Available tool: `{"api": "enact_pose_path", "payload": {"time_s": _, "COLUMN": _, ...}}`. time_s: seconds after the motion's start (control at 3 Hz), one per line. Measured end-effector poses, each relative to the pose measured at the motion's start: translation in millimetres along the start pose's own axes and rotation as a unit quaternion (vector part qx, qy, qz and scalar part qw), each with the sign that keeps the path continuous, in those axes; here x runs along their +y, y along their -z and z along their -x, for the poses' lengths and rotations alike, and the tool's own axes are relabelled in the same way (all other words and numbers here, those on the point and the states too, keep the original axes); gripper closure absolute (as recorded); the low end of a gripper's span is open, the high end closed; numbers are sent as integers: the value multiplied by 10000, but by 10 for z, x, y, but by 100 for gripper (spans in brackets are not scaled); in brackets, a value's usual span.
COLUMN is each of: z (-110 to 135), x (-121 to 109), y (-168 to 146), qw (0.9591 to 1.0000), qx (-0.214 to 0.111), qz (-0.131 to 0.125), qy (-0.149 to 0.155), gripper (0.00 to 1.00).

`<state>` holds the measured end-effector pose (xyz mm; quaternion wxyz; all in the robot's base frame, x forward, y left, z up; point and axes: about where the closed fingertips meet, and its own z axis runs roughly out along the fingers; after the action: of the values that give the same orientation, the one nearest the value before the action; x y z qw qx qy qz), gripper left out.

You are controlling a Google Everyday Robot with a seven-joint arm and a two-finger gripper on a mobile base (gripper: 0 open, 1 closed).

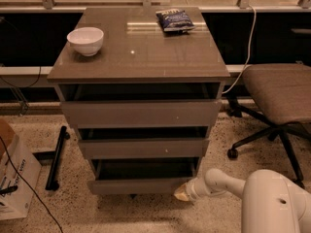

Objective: Close bottom drawer

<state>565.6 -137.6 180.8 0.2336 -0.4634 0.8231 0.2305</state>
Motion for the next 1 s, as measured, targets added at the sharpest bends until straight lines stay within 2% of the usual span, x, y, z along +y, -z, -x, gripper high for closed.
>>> {"api": "enact_pose_path", "payload": {"time_s": 0.33, "z": 0, "x": -1, "y": 0, "qw": 10000, "qx": 0, "qz": -1, "qy": 0, "gripper": 100}}
{"api": "enact_pose_path", "payload": {"time_s": 0.67, "z": -2, "x": -175, "y": -155, "qw": 9992, "qx": -169, "qz": -331, "qy": 172, "gripper": 100}}
{"api": "enact_pose_path", "payload": {"time_s": 1.0, "z": 41, "x": -430, "y": -229, "qw": 9966, "qx": -342, "qz": -636, "qy": 389, "gripper": 100}}
